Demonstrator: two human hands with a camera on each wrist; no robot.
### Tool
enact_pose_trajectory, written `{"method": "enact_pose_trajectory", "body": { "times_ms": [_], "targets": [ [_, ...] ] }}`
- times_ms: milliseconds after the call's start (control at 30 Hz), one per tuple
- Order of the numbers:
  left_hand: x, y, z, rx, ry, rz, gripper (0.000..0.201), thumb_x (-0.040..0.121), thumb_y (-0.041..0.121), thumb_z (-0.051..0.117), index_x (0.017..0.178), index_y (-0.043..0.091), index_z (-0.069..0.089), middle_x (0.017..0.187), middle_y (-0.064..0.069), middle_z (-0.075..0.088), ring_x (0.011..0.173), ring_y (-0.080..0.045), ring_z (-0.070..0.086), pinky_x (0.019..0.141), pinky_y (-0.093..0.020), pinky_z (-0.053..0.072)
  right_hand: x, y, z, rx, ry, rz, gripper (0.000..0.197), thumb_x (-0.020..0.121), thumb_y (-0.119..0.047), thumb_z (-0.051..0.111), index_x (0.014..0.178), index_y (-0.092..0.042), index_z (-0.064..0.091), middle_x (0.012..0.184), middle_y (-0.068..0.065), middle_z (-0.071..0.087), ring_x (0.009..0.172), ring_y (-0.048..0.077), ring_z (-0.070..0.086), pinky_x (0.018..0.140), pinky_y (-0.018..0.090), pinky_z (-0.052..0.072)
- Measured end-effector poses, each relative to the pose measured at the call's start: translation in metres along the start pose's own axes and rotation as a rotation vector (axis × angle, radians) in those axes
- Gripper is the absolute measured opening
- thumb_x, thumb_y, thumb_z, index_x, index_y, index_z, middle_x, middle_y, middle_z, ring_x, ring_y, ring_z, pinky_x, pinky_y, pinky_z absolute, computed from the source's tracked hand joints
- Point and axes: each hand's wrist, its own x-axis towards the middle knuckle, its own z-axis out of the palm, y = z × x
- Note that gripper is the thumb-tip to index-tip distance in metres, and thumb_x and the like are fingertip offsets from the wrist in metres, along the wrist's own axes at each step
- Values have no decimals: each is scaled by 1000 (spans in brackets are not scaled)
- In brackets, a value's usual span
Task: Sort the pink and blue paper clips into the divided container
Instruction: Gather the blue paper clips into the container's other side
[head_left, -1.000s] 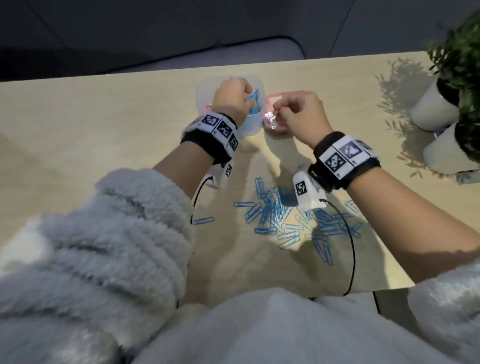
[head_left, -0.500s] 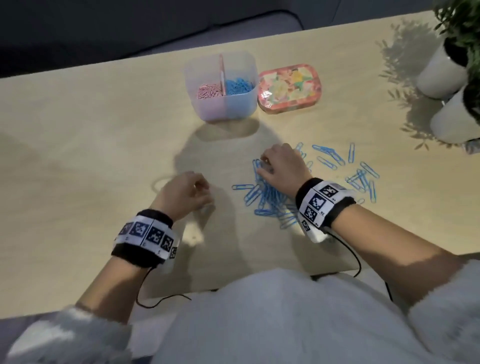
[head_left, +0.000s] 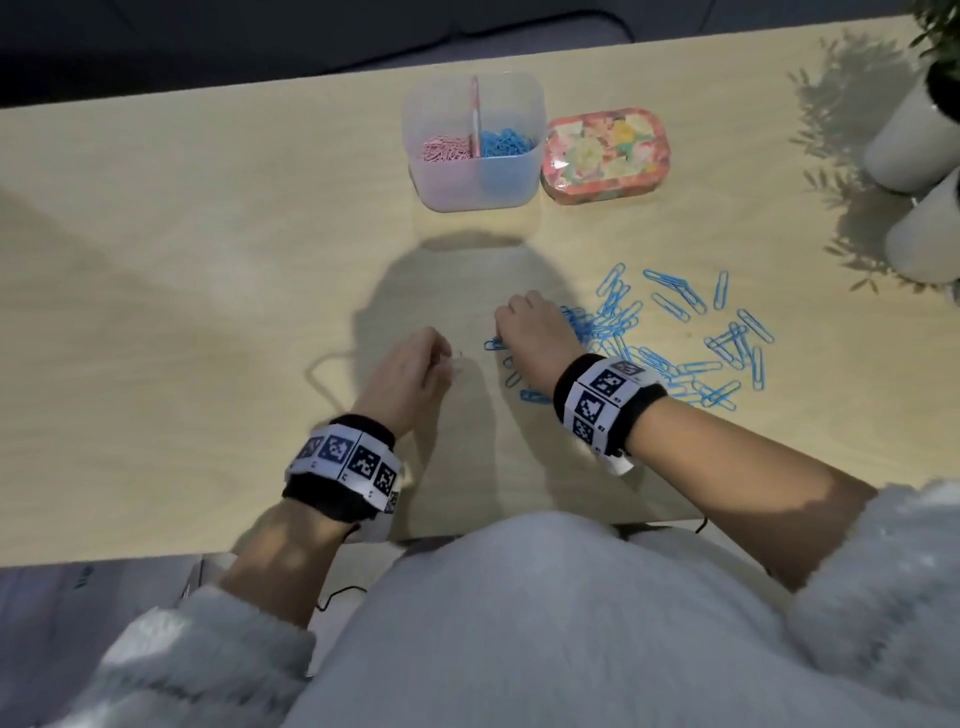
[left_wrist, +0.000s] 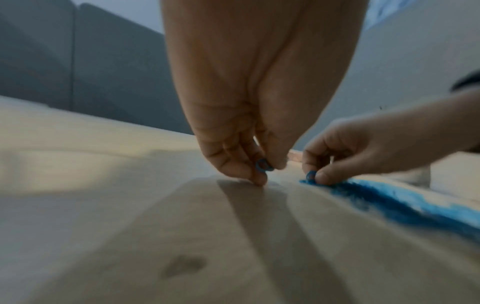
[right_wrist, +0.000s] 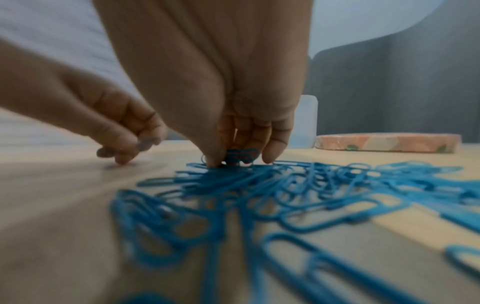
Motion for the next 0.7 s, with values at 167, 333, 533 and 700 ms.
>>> {"method": "enact_pose_trajectory", "body": {
  "times_ms": [167, 333, 533, 700],
  "targets": [
    [27, 23, 3, -293, -42, -183, 15, 90, 0, 41, 99, 10, 51, 86, -3, 48, 84, -18, 43, 64, -23, 33, -3, 19, -13, 155, 41, 6, 42, 88, -7, 16, 111, 0, 50, 115, 22, 55, 110, 38, 49, 87, 43, 38],
    [39, 48, 14, -237, -161, -182, 11, 87, 17, 49, 96, 11, 49, 82, -3, 52, 75, -20, 49, 68, -30, 39, -15, 56, -27, 637, 124, 223, 27, 85, 2, 39, 110, -6, 47, 84, 9, 57, 81, 28, 52, 69, 30, 35],
    [38, 53, 32, 125, -127, 80, 43, 75, 24, 69, 109, 6, 51, 105, -16, 51, 96, -31, 52, 79, -41, 44, -62, 42, -10, 316, 0, 19, 31, 85, -31, 56, 112, -17, 54, 101, 6, 63, 95, 28, 58, 78, 34, 41],
    [37, 51, 31, 124, -112, 111, 28, 83, 15, 62, 105, 1, 53, 107, -19, 52, 95, -34, 54, 79, -41, 41, -61, 32, 1, 53, -148, -23, 54, 83, -42, 60, 128, -17, 42, 121, 8, 51, 103, 32, 59, 77, 39, 44]
  ]
}}
